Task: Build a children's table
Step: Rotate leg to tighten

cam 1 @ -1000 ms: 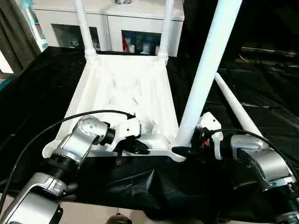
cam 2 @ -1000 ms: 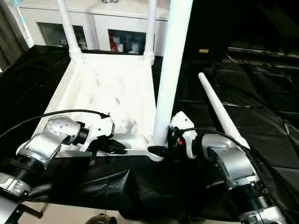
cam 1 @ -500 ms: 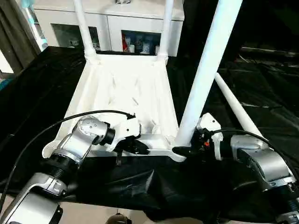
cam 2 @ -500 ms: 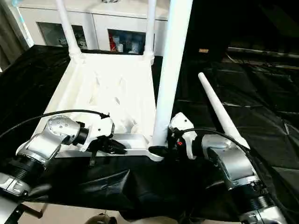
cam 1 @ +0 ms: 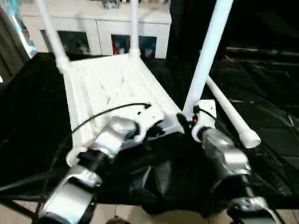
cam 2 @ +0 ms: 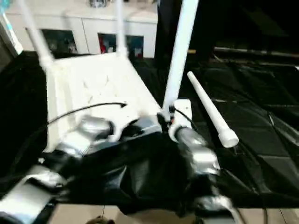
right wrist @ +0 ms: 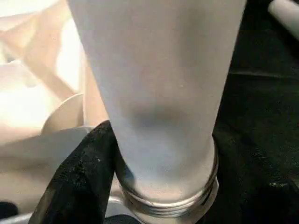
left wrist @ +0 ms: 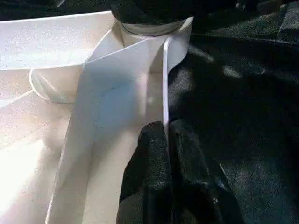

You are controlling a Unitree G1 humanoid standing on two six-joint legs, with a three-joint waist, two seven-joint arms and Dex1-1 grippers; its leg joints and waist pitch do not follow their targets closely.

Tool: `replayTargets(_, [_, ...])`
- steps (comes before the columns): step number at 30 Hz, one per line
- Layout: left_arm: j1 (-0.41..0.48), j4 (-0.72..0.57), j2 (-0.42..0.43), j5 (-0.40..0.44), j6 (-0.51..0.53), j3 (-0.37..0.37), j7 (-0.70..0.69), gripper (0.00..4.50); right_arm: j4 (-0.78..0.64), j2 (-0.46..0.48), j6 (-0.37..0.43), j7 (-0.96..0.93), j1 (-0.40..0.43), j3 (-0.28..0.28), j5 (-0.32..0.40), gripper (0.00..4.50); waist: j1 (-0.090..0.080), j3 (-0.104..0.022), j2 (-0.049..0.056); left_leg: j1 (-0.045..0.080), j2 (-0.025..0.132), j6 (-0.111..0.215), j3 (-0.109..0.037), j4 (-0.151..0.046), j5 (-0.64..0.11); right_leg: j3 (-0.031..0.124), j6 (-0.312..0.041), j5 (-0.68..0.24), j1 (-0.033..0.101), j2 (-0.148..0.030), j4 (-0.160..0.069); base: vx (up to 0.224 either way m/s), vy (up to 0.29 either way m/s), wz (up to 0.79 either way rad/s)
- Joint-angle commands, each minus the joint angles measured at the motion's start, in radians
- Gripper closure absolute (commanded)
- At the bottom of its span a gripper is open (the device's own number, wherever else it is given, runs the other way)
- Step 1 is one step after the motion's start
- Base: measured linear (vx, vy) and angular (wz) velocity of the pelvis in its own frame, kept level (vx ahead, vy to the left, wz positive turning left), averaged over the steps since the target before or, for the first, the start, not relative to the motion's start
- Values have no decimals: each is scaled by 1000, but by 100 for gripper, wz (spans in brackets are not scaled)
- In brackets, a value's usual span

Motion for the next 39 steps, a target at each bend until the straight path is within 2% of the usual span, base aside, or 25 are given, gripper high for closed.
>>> replayTargets(1, [-18,7,-52,0,-18,-39,17,450,39,58,27,39,10,74,13,181,-11,-46,4,44,71,-81,-63,-84,-612,33,-59,-614,-2,-82,-106,0,0,0])
replayTargets(2, [-15,3,-44,-1,-23,-37,10,450,33,59,30,50,6,71,19,146,-13,-45,-3,41,71,-78,-61,-86,-605,34,-60,-603,-3,-80,-106,0,0,0])
replayTargets(3, [-13,0,-38,-2,-26,-36,6,450,30,58,30,58,4,68,23,146,-11,-44,-3,41,71,-77,-61,-87,-600,36,-63,-596,-4,-81,-104,0,0,0])
replayTargets(5, [-6,-13,-17,-5,-30,-31,-11,450,24,47,32,85,-3,68,24,111,-12,-45,-3,37,71,-76,-60,-89,-593,40,-68,-583,-4,-83,-100,0,0,0])
replayTargets(6, [1,-19,6,-9,-53,-28,-39,450,22,22,22,120,-7,80,12,109,-13,-47,-6,33,72,-72,-59,-90,-578,42,-71,-574,-2,-85,-98,0,0,0])
replayTargets(7, [2,-17,14,-9,-65,-26,-50,450,25,14,16,131,-10,84,6,86,-11,-49,-5,25,74,-67,-60,-92,-549,44,-72,-551,4,-86,-93,0,0,0])
replayTargets(9, [4,-16,25,-10,-72,-25,-63,450,22,-1,9,154,-10,89,4,86,-10,-52,-5,19,75,-65,-58,-92,-513,47,-84,-507,7,-88,-87,0,0,0])
replayTargets(10, [11,-17,53,-11,-102,-23,-93,450,2,-38,2,220,-3,101,10,86,-9,-53,-6,21,75,-60,-53,-91,-489,50,-103,-465,5,-86,-84,0,0,0])
replayTargets(11, [14,-17,66,-12,-107,-21,-105,450,-14,-59,3,258,3,108,16,86,-8,-52,-6,24,75,-57,-51,-89,-487,50,-107,-460,3,-85,-85,0,0,0])
replayTargets(12, [19,-20,82,-16,-120,-20,-127,450,-40,-90,6,306,13,123,21,86,-7,-53,-7,23,75,-51,-47,-88,-473,52,-117,-439,7,-85,-81,0,0,0])
replayTargets(13, [30,-27,125,-28,-144,-18,-186,450,-112,-176,16,435,42,162,32,86,-4,-54,-6,21,77,-40,-45,-89,-453,54,-116,-416,11,-82,-80,0,0,0])
replayTargets(14, [30,-27,125,-28,-144,-18,-186,450,-112,-176,16,435,42,162,32,86,1,-56,-7,20,78,-36,-45,-87,-434,53,-116,-393,15,-82,-76,0,0,0])
replayTargets(16, [36,-33,148,-38,-172,-18,-226,450,-156,-222,23,506,59,177,45,86,4,-57,-8,18,79,-18,-40,-85,-397,56,-138,-345,15,-81,-71,0,0,0])
replayTargets(18, [45,-44,182,-58,-203,-17,-295,450,-219,-293,31,618,83,197,59,86,9,-60,-7,16,79,-5,-36,-80,-355,56,-162,-315,20,-81,-64,0,0,0])
replayTargets(19, [57,-64,208,-86,-222,-18,-371,450,-264,-349,40,697,101,209,73,86,13,-63,-4,12,81,0,-37,-78,-321,55,-179,-264,25,-79,-55,58,-21,0])
replayTargets(21, [63,-75,228,-96,-239,-26,-417,450,-287,-384,47,745,111,214,87,86,20,-66,-2,9,82,20,-31,-70,-274,54,-209,-172,25,-76,-42,58,-19,0])
replayTargets(24, [66,-87,247,-117,-258,-29,-474,450,-310,-431,62,805,120,222,103,86,31,-73,-10,5,79,54,-25,-55,-173,53,-255,-34,30,-76,-20,0,0,0])
replayTargets(25, [66,-91,250,-129,-259,-26,-492,450,-318,-450,67,828,123,228,108,86,39,-76,-6,6,80,71,-22,-49,-144,52,-269,3,26,-74,-14,0,0,0])
replayTargets(27, [65,-93,251,-140,-262,-21,-505,450,-323,-465,74,847,124,234,108,86,45,-73,-4,3,83,83,-21,-47,-142,50,-277,-3,23,-72,-13,0,0,0])
replayTargets(29, [66,-95,250,-144,-262,-19,-508,450,-323,-466,76,848,123,237,104,86,47,-70,-3,5,84,65,-22,-50,-185,50,-269,-76,21,-74,-21,0,0,0])
replayTargets(31, [66,-93,247,-146,-266,-17,-512,450,-324,-463,81,848,116,244,97,86,48,-66,-3,11,86,26,-24,-57,-253,52,-249,-179,17,-75,-32,0,0,0])
replayTargets(33, [66,-86,245,-144,-272,-18,-514,450,-327,-462,84,852,114,249,96,86,49,-64,-2,13,87,1,-27,-62,-294,53,-232,-237,16,-77,-37,0,0,0])
replayTargets(34, [65,-80,244,-141,-277,-18,-513,450,-327,-460,84,854,113,253,95,86,49,-64,-5,13,87,-8,-28,-63,-305,54,-221,-255,16,-78,-39,0,0,0])
replayTargets(36, [64,-70,241,-138,-285,-18,-512,450,-326,-457,84,861,112,265,94,86,49,-66,-10,12,86,-11,-28,-63,-303,54,-209,-268,17,-80,-40,0,0,0])
replayTargets(39, [66,-70,243,-136,-286,-18,-512,450,-323,-457,77,863,114,275,87,99,51,-69,-8,10,85,-7,-28,-60,-277,54,-205,-247,17,-80,-37,0,0,0])
